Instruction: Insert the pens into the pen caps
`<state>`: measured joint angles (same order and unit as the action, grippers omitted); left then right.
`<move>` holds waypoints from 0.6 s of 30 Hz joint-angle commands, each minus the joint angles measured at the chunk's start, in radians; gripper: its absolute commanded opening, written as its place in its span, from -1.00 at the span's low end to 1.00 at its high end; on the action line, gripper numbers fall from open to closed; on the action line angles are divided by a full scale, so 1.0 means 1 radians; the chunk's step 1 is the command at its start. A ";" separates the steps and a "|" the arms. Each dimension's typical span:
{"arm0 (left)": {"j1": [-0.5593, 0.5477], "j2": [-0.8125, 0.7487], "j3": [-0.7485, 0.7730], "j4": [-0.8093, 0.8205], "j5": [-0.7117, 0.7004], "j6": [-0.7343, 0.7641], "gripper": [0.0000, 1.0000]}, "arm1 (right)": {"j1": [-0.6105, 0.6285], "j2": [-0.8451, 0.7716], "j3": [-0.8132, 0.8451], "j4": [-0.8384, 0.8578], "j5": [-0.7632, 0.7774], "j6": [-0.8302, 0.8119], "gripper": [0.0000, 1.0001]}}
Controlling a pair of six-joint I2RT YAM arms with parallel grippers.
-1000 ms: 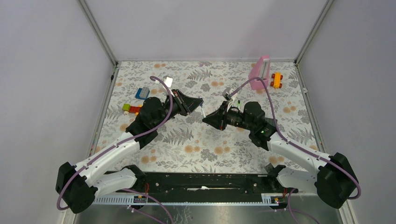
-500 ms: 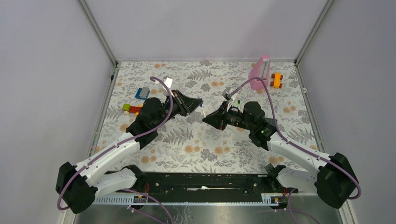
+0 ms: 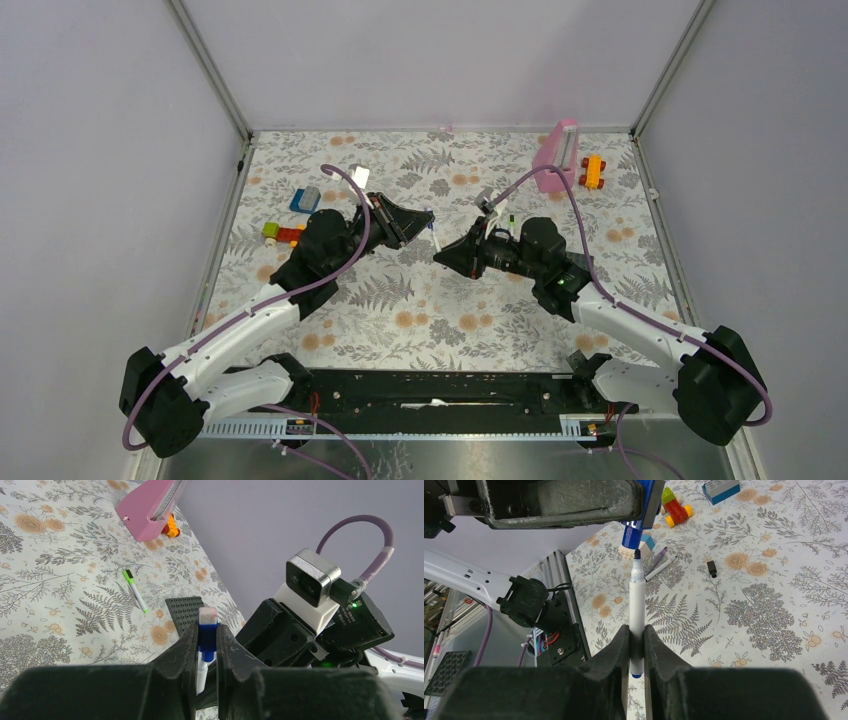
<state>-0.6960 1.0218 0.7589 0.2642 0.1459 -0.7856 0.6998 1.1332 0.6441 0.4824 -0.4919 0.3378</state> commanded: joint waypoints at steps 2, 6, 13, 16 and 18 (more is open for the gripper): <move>0.004 -0.024 0.005 0.075 -0.007 0.000 -1.00 | 0.009 0.001 0.045 0.036 -0.020 0.003 -1.00; 0.004 -0.020 0.004 0.072 -0.008 0.002 -1.00 | 0.010 0.000 0.045 0.036 -0.019 0.006 -1.00; 0.004 -0.014 0.003 0.077 -0.023 0.000 -1.00 | 0.011 0.001 0.047 0.035 -0.028 0.009 -1.00; 0.004 -0.011 0.003 0.076 -0.037 -0.002 -1.00 | 0.013 0.002 0.047 0.035 -0.030 0.008 -1.00; 0.004 -0.004 0.005 0.076 -0.039 -0.008 -1.00 | 0.014 0.005 0.046 0.035 -0.031 0.009 -1.00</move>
<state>-0.6960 1.0218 0.7586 0.2646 0.1295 -0.7864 0.7002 1.1336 0.6441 0.4824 -0.4995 0.3450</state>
